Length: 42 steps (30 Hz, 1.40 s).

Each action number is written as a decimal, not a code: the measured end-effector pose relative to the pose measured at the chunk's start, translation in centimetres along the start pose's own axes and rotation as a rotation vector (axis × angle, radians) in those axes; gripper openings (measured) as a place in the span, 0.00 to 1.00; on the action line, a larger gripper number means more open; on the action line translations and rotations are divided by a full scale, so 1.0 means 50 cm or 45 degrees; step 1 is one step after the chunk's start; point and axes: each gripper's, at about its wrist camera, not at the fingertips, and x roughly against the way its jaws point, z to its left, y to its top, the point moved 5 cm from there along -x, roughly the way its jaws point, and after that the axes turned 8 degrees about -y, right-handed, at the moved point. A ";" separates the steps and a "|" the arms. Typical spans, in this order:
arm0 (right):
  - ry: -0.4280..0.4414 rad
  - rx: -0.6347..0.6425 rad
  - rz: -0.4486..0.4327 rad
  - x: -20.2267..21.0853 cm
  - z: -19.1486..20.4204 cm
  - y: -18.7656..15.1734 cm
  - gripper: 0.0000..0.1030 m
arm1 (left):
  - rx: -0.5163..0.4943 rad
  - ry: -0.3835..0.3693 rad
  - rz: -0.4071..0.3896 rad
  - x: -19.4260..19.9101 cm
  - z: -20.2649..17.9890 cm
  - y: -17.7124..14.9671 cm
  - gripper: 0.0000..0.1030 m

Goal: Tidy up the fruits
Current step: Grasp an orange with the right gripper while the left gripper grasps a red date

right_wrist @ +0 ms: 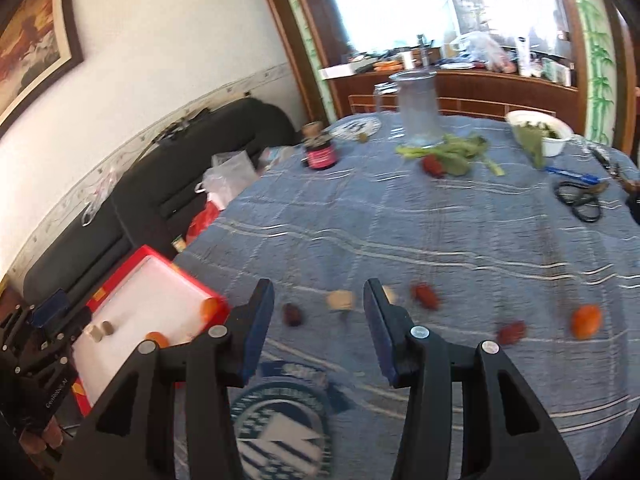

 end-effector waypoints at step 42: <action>-0.385 -0.440 0.093 0.028 -0.425 0.005 0.47 | -0.314 -0.398 0.053 -0.078 -0.376 0.075 0.48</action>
